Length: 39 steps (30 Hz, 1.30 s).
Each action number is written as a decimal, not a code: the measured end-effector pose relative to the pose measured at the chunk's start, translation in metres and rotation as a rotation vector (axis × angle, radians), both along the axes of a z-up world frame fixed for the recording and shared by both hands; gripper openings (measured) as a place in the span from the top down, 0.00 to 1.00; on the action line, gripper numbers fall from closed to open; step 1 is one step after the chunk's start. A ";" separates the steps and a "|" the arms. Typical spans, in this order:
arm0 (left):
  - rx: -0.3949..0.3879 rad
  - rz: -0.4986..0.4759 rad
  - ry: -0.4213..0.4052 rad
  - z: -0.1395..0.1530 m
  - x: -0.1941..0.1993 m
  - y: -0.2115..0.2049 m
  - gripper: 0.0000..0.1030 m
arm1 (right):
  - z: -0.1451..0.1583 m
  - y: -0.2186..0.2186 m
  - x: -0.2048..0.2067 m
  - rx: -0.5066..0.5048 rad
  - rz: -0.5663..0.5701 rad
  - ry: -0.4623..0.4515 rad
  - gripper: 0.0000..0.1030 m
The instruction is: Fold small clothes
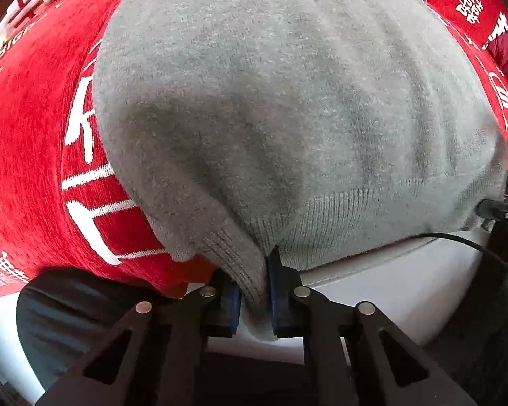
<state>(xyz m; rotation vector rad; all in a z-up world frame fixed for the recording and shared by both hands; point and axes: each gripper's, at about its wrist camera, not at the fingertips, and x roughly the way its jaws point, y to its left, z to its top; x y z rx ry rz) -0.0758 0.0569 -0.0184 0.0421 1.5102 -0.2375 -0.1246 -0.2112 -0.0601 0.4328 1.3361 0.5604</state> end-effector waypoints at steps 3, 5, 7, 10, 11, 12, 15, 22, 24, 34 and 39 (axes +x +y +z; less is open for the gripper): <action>-0.001 -0.004 -0.005 0.002 -0.003 0.003 0.87 | 0.014 -0.006 -0.004 0.055 -0.006 -0.057 0.87; -0.002 -0.015 -0.022 0.008 0.000 0.014 0.87 | 0.020 -0.008 -0.006 0.071 -0.005 -0.081 0.87; -0.016 -0.019 -0.053 0.019 -0.001 0.015 0.87 | 0.026 -0.011 -0.006 0.085 -0.003 -0.109 0.87; -0.038 -0.027 -0.119 0.042 -0.006 0.014 0.87 | 0.036 -0.019 -0.005 0.111 -0.006 -0.158 0.87; -0.046 -0.027 -0.144 0.048 -0.010 0.017 0.87 | 0.040 -0.021 -0.004 0.119 -0.010 -0.172 0.87; -0.053 -0.026 -0.178 0.057 -0.011 0.017 0.87 | 0.044 -0.024 -0.003 0.130 -0.017 -0.189 0.87; -0.073 -0.004 -0.300 0.083 -0.010 0.020 0.87 | 0.060 -0.029 0.000 0.164 -0.042 -0.245 0.87; -0.113 0.051 -0.445 0.113 0.008 0.030 0.87 | 0.092 -0.043 0.009 0.214 -0.068 -0.344 0.87; -0.124 0.062 -0.477 0.120 0.009 0.028 0.87 | 0.101 -0.049 0.014 0.212 -0.070 -0.365 0.87; -0.197 0.182 -0.555 0.136 0.061 0.029 0.87 | 0.135 -0.072 0.061 0.247 -0.164 -0.448 0.89; -0.182 0.206 -0.562 0.134 0.100 0.025 0.87 | 0.139 -0.071 0.096 0.247 -0.223 -0.458 0.92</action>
